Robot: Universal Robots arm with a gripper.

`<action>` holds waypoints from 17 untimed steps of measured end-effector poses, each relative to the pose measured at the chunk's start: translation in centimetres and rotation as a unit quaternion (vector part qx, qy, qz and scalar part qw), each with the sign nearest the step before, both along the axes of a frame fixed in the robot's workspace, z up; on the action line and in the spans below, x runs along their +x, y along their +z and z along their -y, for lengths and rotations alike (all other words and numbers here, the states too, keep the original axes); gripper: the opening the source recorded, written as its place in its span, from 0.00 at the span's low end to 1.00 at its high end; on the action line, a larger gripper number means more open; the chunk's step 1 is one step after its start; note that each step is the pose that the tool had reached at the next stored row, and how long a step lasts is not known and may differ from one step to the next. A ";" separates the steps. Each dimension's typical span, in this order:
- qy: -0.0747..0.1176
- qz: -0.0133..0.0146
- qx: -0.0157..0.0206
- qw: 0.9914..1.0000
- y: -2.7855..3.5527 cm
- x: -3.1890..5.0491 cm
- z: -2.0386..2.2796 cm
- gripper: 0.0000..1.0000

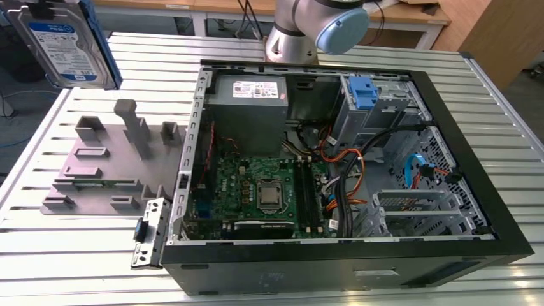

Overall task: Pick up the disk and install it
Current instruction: 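Pick up the disk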

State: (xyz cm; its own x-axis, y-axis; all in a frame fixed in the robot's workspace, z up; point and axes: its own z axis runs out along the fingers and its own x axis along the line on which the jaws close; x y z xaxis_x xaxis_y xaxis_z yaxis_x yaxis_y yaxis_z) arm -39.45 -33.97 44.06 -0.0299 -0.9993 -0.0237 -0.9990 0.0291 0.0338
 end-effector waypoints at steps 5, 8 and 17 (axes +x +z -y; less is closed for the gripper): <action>0.000 0.000 0.000 1.000 0.17 0.00 0.00 0.35; 0.000 0.000 0.000 1.000 0.53 0.00 0.00 0.35; 0.000 0.000 0.000 1.000 1.94 0.00 0.00 0.35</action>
